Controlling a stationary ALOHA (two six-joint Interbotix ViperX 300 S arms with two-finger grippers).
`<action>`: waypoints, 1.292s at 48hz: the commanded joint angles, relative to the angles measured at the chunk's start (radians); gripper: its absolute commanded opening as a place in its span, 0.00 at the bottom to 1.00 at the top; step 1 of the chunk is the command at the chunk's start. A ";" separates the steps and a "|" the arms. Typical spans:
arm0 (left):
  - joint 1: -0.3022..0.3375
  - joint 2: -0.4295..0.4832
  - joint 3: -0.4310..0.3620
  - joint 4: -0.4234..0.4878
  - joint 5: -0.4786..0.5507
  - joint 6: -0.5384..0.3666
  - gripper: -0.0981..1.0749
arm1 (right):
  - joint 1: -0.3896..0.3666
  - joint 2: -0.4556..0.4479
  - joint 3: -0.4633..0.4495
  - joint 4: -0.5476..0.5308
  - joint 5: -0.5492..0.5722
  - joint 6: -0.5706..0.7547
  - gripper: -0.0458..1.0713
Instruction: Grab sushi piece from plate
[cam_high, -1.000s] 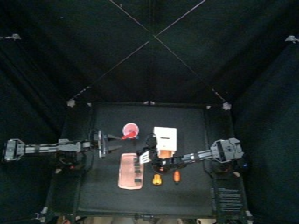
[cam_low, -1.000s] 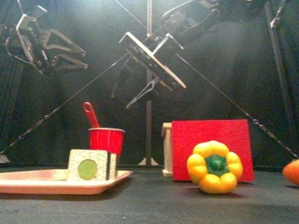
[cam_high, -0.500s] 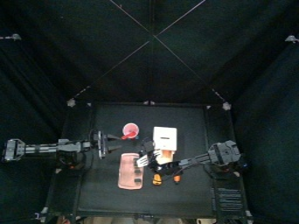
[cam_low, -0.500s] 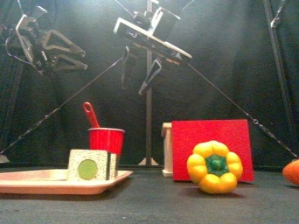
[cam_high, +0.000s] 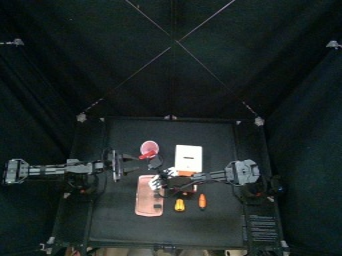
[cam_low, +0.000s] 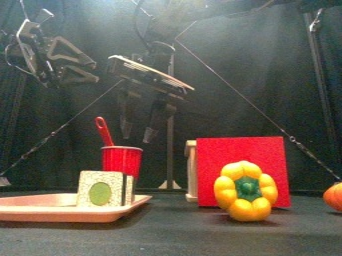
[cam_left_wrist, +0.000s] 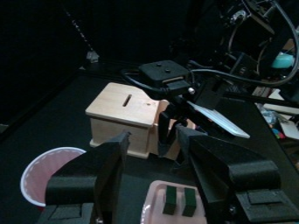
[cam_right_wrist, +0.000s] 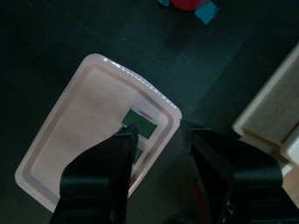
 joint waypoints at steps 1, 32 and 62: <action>0.002 -0.006 -0.008 -0.002 0.003 0.002 0.81 | 0.000 -0.012 -0.025 0.000 -0.006 -0.002 0.75; 0.051 -0.058 0.018 -0.012 0.086 0.002 0.81 | -0.003 0.011 0.054 0.000 -0.152 -0.175 0.75; 0.067 -0.155 0.057 -0.015 0.089 0.000 0.81 | -0.003 0.021 0.092 -0.069 -0.227 -0.176 0.76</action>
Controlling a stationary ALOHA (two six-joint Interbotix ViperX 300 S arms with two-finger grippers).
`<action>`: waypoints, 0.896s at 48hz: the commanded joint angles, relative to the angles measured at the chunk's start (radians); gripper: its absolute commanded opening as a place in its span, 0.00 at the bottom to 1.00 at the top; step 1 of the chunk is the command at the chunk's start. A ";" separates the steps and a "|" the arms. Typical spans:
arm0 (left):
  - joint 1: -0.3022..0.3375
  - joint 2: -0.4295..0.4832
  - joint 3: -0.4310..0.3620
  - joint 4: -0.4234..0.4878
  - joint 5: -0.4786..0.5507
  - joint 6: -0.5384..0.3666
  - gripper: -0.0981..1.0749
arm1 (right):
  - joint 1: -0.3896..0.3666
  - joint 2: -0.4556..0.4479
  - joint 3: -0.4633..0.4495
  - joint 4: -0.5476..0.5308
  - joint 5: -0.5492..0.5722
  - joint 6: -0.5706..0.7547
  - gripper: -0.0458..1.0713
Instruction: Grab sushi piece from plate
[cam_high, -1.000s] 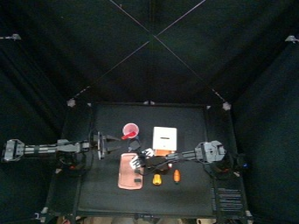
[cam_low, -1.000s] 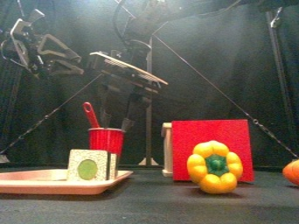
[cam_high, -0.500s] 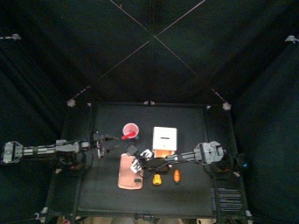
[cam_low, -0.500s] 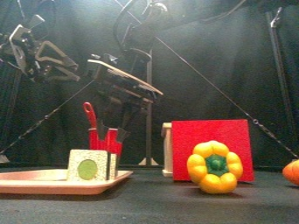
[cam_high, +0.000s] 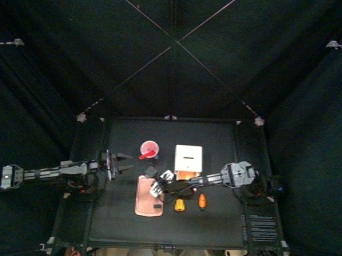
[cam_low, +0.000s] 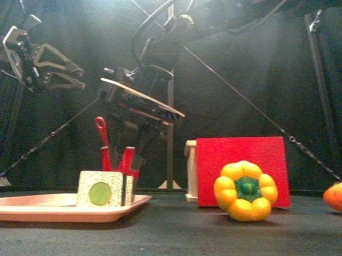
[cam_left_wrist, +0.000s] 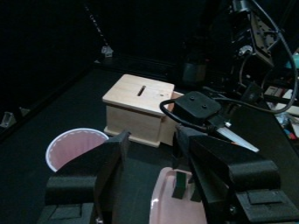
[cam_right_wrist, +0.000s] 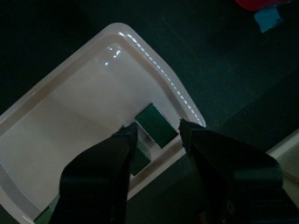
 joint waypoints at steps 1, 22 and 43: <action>0.005 0.002 -0.014 -0.005 -0.003 -0.002 0.81 | -0.002 -0.025 -0.012 -0.020 -0.006 -0.003 0.77; 0.006 0.002 -0.012 -0.012 -0.005 0.000 0.81 | -0.005 -0.012 -0.003 -0.018 -0.021 -0.002 0.84; 0.008 0.000 -0.008 -0.012 -0.005 0.000 0.81 | -0.025 0.012 -0.002 -0.017 -0.018 0.000 0.84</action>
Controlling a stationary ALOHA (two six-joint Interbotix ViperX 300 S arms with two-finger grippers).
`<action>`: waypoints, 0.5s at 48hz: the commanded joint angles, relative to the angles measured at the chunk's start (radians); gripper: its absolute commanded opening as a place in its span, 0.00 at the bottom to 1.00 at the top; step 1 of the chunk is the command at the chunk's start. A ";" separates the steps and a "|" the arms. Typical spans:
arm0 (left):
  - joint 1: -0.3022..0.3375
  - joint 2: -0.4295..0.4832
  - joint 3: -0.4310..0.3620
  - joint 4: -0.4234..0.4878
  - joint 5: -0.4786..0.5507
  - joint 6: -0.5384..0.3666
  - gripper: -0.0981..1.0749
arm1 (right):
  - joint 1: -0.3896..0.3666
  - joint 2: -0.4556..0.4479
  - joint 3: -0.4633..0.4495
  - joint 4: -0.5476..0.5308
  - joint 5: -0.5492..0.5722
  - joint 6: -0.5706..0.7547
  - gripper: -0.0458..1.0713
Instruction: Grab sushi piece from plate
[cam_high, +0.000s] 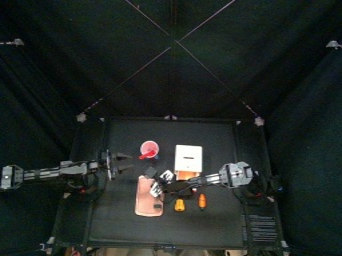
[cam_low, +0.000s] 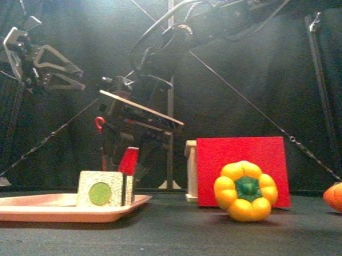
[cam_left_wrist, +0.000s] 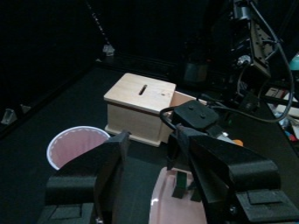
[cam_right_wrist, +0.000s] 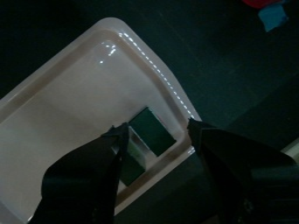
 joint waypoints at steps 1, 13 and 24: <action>0.006 0.003 -0.011 0.000 -0.005 0.000 0.81 | -0.014 -0.018 -0.008 0.002 -0.002 0.000 0.84; 0.006 0.003 -0.011 -0.002 -0.005 0.000 0.81 | -0.020 -0.011 -0.008 0.014 -0.002 0.000 0.83; 0.006 0.003 -0.011 0.000 -0.006 0.000 0.81 | -0.018 -0.009 -0.006 0.028 -0.002 0.000 0.83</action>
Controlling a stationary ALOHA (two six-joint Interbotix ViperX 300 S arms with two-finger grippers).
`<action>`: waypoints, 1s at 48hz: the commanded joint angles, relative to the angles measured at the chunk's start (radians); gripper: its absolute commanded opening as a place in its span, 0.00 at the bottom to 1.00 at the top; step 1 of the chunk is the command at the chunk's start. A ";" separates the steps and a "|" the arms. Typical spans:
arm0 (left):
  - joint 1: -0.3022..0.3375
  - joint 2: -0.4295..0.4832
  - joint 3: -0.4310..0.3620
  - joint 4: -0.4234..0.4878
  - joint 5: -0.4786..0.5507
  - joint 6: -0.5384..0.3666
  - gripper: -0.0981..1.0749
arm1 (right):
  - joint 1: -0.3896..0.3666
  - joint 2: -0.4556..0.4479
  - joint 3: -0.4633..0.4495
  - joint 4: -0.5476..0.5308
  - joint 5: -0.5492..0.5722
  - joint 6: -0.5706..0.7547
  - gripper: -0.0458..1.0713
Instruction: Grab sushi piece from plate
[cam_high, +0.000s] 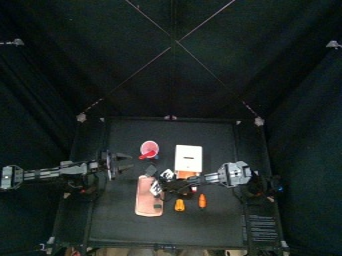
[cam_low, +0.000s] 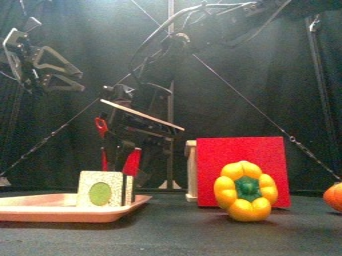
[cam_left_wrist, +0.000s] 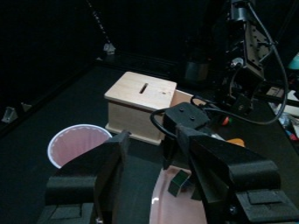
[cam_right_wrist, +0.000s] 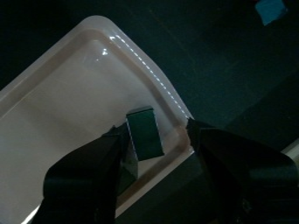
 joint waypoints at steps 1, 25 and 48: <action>0.003 0.003 -0.015 0.000 -0.005 0.000 0.81 | -0.006 -0.020 -0.008 0.003 -0.003 0.000 0.83; 0.003 0.003 -0.015 0.000 -0.005 0.000 0.81 | -0.003 -0.011 -0.015 0.008 -0.003 0.002 0.64; 0.002 0.003 -0.014 0.000 -0.005 -0.002 0.81 | 0.005 -0.084 -0.040 0.017 0.041 0.009 0.46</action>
